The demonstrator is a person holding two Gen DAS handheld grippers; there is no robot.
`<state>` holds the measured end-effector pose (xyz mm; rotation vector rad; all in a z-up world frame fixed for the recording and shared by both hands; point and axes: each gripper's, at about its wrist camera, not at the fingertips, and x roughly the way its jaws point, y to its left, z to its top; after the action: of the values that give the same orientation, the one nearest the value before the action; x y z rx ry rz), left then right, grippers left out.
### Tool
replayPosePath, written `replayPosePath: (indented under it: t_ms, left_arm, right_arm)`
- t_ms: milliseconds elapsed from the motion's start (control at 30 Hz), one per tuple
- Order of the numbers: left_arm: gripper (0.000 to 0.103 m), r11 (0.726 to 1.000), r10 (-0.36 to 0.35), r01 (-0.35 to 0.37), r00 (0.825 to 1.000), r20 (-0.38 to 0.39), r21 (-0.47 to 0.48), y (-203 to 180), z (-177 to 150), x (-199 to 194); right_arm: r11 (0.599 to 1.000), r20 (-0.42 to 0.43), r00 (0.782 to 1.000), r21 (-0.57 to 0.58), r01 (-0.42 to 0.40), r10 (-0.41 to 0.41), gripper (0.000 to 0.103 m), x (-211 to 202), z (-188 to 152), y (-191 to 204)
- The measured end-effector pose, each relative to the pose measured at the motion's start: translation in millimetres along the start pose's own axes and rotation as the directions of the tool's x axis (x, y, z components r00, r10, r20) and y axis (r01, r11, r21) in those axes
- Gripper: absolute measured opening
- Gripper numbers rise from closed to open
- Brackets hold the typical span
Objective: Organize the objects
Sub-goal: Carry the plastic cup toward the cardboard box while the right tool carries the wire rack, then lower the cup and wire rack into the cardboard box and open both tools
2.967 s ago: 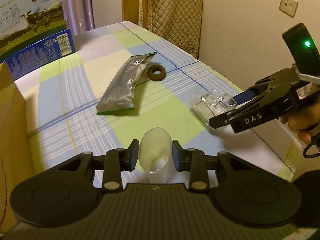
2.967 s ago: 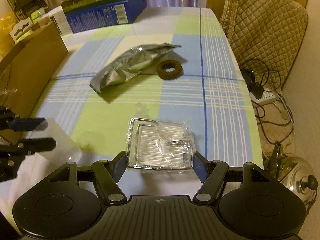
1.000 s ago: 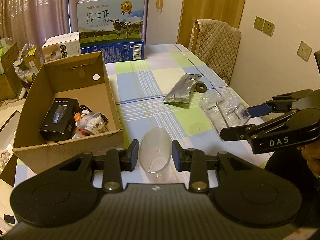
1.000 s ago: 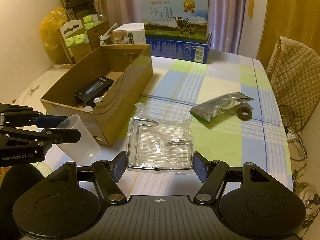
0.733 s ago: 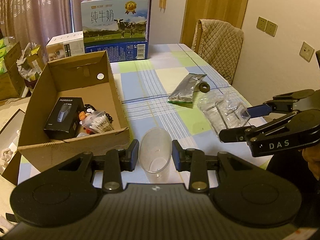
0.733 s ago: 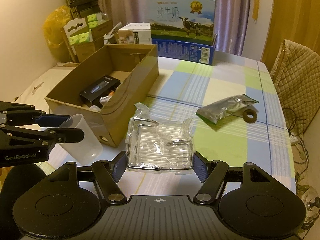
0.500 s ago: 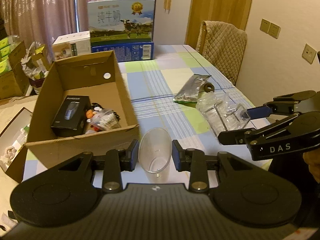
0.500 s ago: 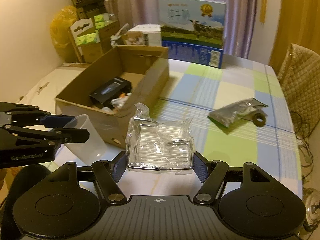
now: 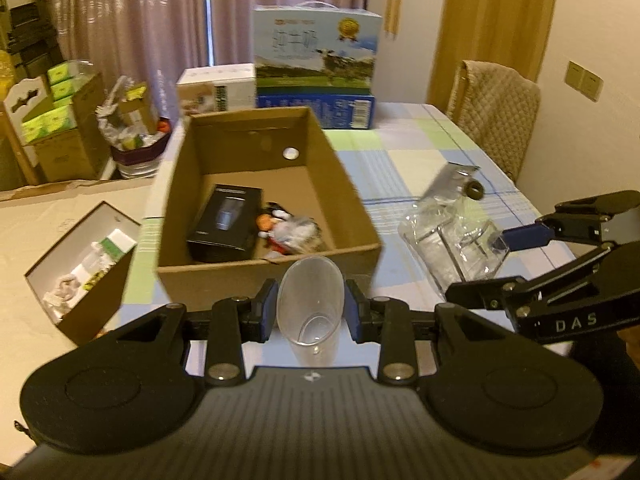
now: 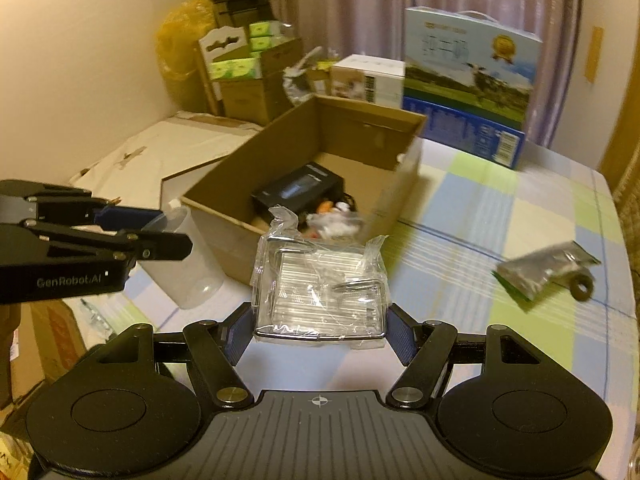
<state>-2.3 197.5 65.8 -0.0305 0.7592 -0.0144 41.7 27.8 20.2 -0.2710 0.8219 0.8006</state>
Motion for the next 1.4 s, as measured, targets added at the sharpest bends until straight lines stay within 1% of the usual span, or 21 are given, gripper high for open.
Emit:
replayPosePath:
  t_ms: [200, 367, 667, 800, 1067, 1233, 1400]
  left_arm:
    - [0.030, 0.999, 0.031, -0.031, 0.999, 0.020, -0.024, 21, 6, -10]
    - [0.030, 0.999, 0.047, -0.047, 0.998, 0.031, -0.026, 30, 13, -15]
    - [0.030, 0.998, 0.055, -0.054, 0.998, 0.042, -0.024, 40, 27, -13]
    - [0.030, 0.999, 0.042, -0.041, 0.998, 0.040, -0.034, 45, 33, -9]
    - [0.030, 0.999, 0.032, -0.031, 0.999, 0.037, -0.034, 54, 47, -1]
    - [0.030, 0.999, 0.029, -0.028, 0.999, 0.034, -0.029, 61, 60, 10]
    - [0.030, 0.999, 0.036, -0.036, 0.999, 0.022, -0.017, 70, 74, 28]
  right_arm:
    - [0.999, -0.002, 1.000, -0.030, -0.022, 0.022, 0.066, 10, 9, 15]
    - [0.999, -0.005, 0.999, -0.035, -0.036, 0.035, 0.066, 16, 15, 20]
    - [0.998, -0.001, 0.999, -0.041, -0.043, 0.043, 0.066, 23, 28, 20]
    - [0.998, 0.002, 0.998, -0.036, -0.055, 0.055, 0.066, 27, 36, 19]
    - [0.998, 0.018, 0.998, -0.024, -0.058, 0.058, 0.066, 34, 56, 10]
    - [0.999, 0.033, 0.999, -0.015, -0.032, 0.032, 0.066, 43, 75, -4]
    - [1.000, 0.033, 0.999, -0.009, -0.019, 0.019, 0.066, 56, 90, -16]
